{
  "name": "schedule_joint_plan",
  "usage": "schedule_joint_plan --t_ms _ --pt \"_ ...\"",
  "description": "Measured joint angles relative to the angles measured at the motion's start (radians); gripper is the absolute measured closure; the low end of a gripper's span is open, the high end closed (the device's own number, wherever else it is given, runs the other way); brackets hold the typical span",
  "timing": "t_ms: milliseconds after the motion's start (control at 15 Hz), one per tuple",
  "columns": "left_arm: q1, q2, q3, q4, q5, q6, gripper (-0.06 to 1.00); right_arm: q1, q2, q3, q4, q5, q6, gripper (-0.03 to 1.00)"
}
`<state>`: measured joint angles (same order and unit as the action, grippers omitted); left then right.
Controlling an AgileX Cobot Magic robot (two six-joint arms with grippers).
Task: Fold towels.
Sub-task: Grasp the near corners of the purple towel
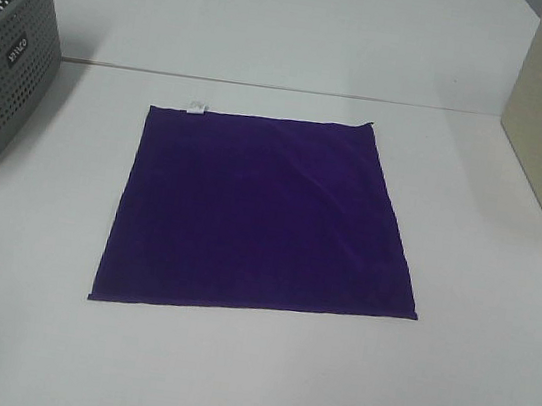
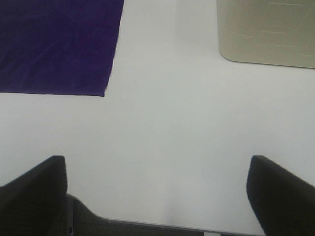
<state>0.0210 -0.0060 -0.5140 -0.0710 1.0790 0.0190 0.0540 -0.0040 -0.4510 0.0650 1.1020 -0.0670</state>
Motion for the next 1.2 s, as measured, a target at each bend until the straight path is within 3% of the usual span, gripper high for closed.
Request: schedule_joint_plan --t_ms 267,467,600,733,867,933,1067,1200 --pt "0.0 0.035 -0.013 -0.001 0.02 -0.027 -0.04 0.0 0.137 -0.033 0.022 0.02 0.006 0.01" --pt "0.0 0.371 -0.159 -0.002 0.114 -0.098 -0.04 0.0 0.486 -0.208 0.113 0.098 0.011 0.01" --pt "0.0 0.636 -0.266 -0.002 0.132 -0.076 -0.04 0.0 0.759 -0.338 0.151 0.105 -0.021 0.01" --pt "0.0 0.889 -0.327 -0.002 0.088 -0.027 -0.04 0.0 1.007 -0.433 0.189 0.093 -0.09 0.01" --pt "0.0 1.01 -0.334 -0.004 0.017 -0.006 -0.04 0.0 1.158 -0.477 0.228 0.057 -0.129 0.01" --pt "0.0 1.133 -0.335 -0.056 -0.047 0.042 -0.04 0.0 1.292 -0.499 0.275 -0.012 -0.179 0.01" --pt "0.0 1.213 -0.336 -0.165 -0.069 0.134 -0.04 -0.016 1.377 -0.499 0.299 -0.042 -0.22 0.01" --pt "0.0 1.326 -0.336 -0.303 -0.102 0.243 -0.04 -0.115 1.459 -0.499 0.431 -0.044 -0.323 0.02"
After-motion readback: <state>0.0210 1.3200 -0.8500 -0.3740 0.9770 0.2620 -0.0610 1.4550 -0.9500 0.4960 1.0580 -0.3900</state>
